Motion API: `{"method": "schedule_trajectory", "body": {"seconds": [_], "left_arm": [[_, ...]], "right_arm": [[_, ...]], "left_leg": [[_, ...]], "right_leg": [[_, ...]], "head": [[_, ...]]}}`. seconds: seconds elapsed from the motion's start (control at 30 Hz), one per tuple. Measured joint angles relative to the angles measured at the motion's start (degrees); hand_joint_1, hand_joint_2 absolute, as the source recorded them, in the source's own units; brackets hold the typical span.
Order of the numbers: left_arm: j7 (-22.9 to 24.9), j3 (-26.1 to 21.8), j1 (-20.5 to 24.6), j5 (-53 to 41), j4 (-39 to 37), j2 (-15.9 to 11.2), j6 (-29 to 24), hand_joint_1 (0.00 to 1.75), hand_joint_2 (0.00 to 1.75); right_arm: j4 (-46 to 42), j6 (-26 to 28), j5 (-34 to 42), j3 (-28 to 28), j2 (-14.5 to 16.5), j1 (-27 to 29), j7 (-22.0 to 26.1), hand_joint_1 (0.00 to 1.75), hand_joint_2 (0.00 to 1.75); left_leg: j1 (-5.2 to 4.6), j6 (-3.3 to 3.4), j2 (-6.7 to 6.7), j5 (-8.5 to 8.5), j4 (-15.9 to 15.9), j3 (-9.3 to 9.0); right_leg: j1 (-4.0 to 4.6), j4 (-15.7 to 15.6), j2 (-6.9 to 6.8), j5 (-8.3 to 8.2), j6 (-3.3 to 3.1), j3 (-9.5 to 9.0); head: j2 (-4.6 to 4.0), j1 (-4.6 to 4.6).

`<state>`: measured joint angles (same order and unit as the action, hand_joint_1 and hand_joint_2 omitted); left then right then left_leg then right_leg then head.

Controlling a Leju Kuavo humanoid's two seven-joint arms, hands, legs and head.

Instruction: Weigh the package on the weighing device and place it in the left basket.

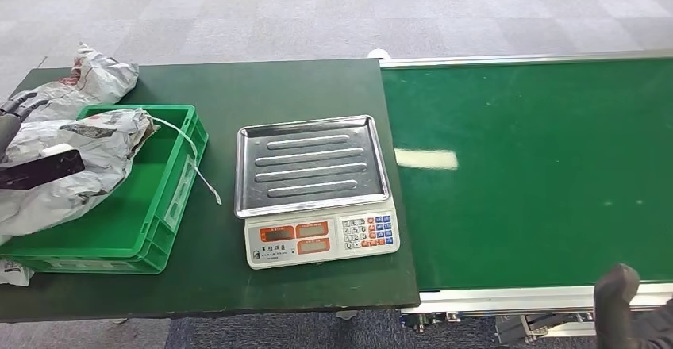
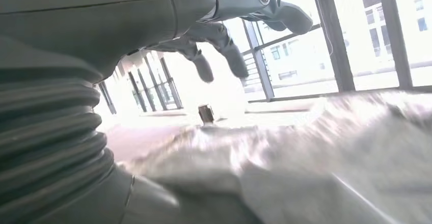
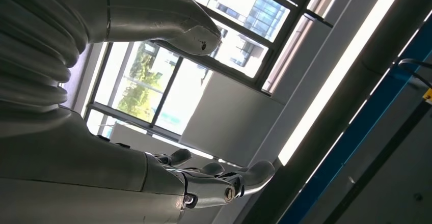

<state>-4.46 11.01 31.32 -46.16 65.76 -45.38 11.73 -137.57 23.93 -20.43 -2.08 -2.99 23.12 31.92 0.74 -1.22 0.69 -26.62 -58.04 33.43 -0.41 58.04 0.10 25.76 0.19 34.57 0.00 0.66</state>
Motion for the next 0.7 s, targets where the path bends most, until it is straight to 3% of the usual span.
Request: {"method": "schedule_trajectory", "body": {"seconds": [0.23,0.47,0.7], "left_arm": [[2.5,-4.8,-1.3,6.3,4.6,4.6,-2.3,0.0,0.0],[3.9,-9.3,-0.6,12.5,12.4,10.0,-12.0,0.0,0.0],[3.8,-10.6,-0.2,13.7,17.4,11.7,-13.8,0.0,0.0]], "right_arm": [[0.0,0.6,0.2,0.0,0.0,0.9,0.5,0.0,1.75],[-0.6,2.0,-0.3,0.0,0.0,1.4,-0.2,0.0,1.75],[-1.2,2.7,-0.1,0.0,0.0,2.2,-0.1,0.0,1.75]], "left_leg": [[0.0,0.0,0.02,0.0,0.0,0.01],[-0.01,0.01,-0.02,-0.01,0.0,0.0],[0.0,0.01,0.0,-0.02,0.0,-0.01]], "right_leg": [[0.0,0.0,0.0,0.0,0.0,0.02],[-0.01,0.0,-0.03,-0.01,0.01,-0.02],[0.0,0.0,0.0,0.0,0.0,-0.01]], "head": [[0.0,0.0],[0.0,-0.01],[0.0,0.0]]}}
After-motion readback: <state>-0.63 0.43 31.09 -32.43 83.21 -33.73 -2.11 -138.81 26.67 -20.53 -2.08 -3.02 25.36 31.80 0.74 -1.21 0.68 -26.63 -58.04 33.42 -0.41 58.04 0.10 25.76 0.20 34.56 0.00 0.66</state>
